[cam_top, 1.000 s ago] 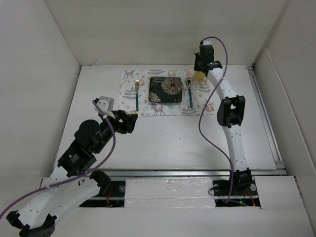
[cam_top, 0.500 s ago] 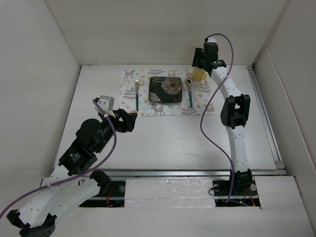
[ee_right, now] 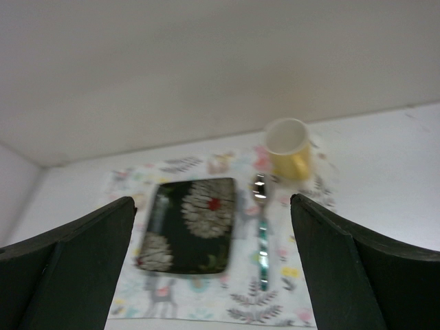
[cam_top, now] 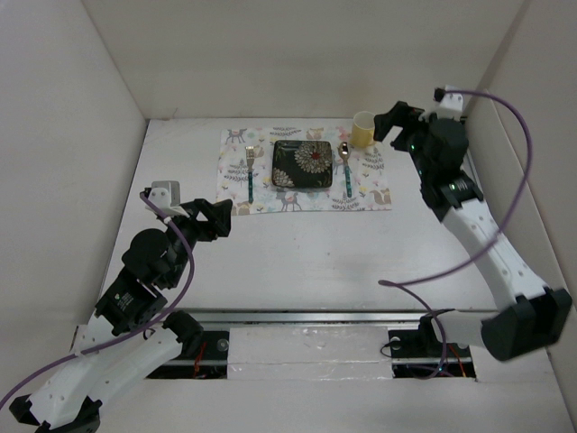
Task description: Set the dinner table for one person
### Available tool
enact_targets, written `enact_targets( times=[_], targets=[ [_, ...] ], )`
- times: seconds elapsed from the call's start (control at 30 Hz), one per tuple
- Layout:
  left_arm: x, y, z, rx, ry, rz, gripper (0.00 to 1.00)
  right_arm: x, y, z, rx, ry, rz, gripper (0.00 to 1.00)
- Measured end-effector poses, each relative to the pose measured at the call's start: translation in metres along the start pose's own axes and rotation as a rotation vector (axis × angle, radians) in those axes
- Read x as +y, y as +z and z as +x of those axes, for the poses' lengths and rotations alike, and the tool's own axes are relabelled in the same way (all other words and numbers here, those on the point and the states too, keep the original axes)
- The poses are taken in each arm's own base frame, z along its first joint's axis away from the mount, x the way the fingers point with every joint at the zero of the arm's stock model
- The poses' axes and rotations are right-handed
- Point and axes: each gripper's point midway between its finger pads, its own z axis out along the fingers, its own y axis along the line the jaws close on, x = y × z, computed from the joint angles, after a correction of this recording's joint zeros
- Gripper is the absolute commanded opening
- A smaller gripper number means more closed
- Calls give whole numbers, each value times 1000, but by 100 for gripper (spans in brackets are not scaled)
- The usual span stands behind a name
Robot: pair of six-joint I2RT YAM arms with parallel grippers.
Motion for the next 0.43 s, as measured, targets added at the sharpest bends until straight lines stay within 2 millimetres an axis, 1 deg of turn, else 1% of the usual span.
enact_targets(
  times=[0.03, 0.07, 0.13, 0.17, 0.2, 0.23, 0.3, 0.33, 0.37, 0.43],
  targets=[
    [4, -3, -4, -19, -13, -21, 70, 8, -28, -2, -41, 17, -41, 100],
    [9, -5, -8, -36, -25, -42, 70, 12, -53, -1, -70, 33, -71, 100],
    [17, -13, -18, -81, -49, -74, 72, 15, -96, 0, -128, 71, -119, 100],
    [20, -18, -23, -106, -62, -82, 73, 13, -115, 3, -149, 90, -129, 100],
    [24, -23, -28, -132, -77, -90, 73, 7, -130, 4, -171, 112, -125, 100],
    [27, -28, -34, -158, -91, -94, 73, 0, -144, 2, -202, 133, -116, 100],
    [30, -34, -42, -196, -113, -102, 73, -14, -166, -1, -256, 167, -98, 100],
    [31, -35, -44, -205, -120, -106, 72, -20, -173, 0, -276, 179, -89, 100],
    [32, -35, -45, -207, -123, -110, 72, -24, -178, 3, -285, 186, -82, 100],
    [32, -33, -42, -197, -123, -113, 74, -31, -178, 17, -261, 187, -64, 100]
  ],
)
